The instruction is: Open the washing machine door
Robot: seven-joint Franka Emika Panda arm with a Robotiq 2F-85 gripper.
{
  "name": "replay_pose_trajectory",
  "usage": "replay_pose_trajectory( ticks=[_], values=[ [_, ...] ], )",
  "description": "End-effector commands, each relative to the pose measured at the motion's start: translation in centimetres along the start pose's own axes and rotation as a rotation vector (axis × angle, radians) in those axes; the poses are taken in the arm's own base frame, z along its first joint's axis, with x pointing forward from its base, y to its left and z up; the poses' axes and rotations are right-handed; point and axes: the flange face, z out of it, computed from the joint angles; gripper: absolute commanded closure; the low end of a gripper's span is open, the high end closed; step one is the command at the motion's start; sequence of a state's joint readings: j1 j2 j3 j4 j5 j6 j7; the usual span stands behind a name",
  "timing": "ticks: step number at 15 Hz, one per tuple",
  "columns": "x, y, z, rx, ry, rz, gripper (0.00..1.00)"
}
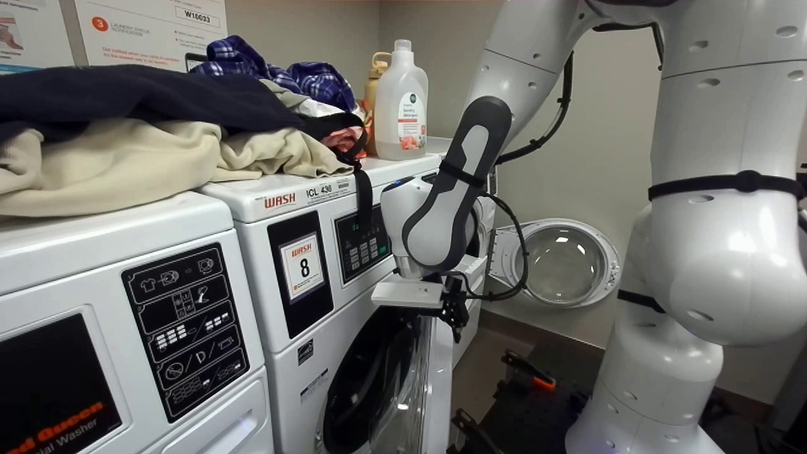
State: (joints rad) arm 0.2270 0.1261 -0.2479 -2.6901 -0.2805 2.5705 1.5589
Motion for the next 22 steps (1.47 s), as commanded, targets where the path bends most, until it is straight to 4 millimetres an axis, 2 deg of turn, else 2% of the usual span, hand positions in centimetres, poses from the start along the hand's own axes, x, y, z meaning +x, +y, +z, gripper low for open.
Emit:
replay_pose_trajectory(
  ticks=[1, 7, 8, 10, 12, 13, 15, 16, 18, 20, 22],
  values=[
    [-0.9, 1.6, -2.1, 0.04, 0.003, 0.0, 0.0],
    [-3.3, 4.0, -5.8, 0.128, 0.01, -0.052, 0.0],
    [-3.4, 2.3, -7.7, 0.138, 0.009, -0.055, 0.0],
    [-4.5, 2.9, -10.1, 0.162, 0.019, -0.059, 0.0],
    [-6.0, 5.1, -11.7, 0.198, 0.035, -0.066, 0.0],
    [-6.7, 4.1, -13.9, 0.21, 0.036, -0.076, 0.0],
    [-8.0, 5.5, -16.2, 0.242, 0.044, -0.08, 0.0],
    [-8.3, 6.9, -16.8, 0.259, 0.042, -0.078, 0.0],
    [-9.0, 7.0, -19.8, 0.285, 0.035, -0.067, 0.0],
    [-9.2, 9.1, -20.9, 0.318, 0.032, -0.048, 0.0],
    [-9.4, 9.5, -23.0, 0.336, 0.034, -0.04, 0.0]
  ],
)
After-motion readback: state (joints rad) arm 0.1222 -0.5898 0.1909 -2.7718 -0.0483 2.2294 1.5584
